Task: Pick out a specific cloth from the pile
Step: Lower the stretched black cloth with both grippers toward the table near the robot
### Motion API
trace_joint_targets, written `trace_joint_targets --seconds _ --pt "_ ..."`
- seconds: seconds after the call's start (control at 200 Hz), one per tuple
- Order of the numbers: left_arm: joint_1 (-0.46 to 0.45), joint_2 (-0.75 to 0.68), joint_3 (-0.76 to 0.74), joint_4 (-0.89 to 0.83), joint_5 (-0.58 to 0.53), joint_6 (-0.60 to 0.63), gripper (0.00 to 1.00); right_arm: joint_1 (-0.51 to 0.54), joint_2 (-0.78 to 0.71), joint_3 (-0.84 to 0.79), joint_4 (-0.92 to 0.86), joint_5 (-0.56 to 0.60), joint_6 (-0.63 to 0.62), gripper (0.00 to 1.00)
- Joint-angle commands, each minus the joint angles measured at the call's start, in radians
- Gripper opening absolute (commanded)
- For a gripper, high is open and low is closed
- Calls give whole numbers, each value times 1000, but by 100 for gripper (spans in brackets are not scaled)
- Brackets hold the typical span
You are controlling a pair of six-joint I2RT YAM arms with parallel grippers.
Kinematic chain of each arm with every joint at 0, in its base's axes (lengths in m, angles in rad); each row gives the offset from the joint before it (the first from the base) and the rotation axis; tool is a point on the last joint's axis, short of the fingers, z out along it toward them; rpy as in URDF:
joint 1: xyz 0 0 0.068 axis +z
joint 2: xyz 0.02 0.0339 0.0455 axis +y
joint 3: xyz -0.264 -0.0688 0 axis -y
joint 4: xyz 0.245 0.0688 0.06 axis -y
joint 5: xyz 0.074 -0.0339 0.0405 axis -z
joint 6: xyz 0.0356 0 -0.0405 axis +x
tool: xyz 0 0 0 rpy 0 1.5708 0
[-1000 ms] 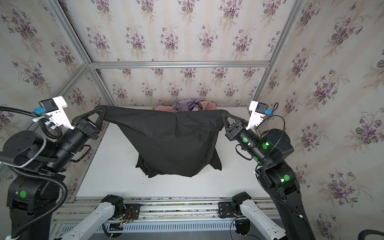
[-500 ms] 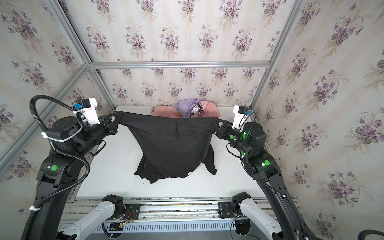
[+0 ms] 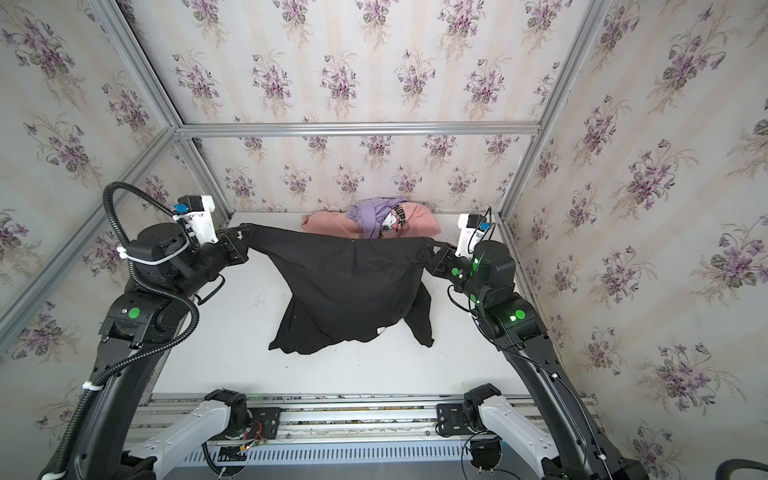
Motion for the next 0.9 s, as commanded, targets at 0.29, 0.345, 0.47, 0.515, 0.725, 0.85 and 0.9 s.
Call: trace_joint_targets --seconds 0.29,0.345,0.47,0.515,0.725,0.85,0.9 --pt "1 -101 -102 8 35 -6 4 -4 -88 -73 -63 29 -8 2" --pt "0 -114 -120 2 44 -13 3 -4 -100 -86 -72 24 0 2" --pt "0 -150 -155 -18 55 -22 3 -3 -124 -107 -104 9 7 2" --pt "0 -164 -162 -27 53 -24 3 -3 -133 -116 -117 8 9 2" --pt "-2 -219 -195 -84 59 -21 3 -3 -164 -143 -167 -3 5 2" --pt "-3 -249 -210 -135 56 -17 3 -4 -179 -141 -202 -21 7 2" --pt "-4 -257 -217 -149 59 -17 3 -4 -186 -138 -225 -24 3 1"
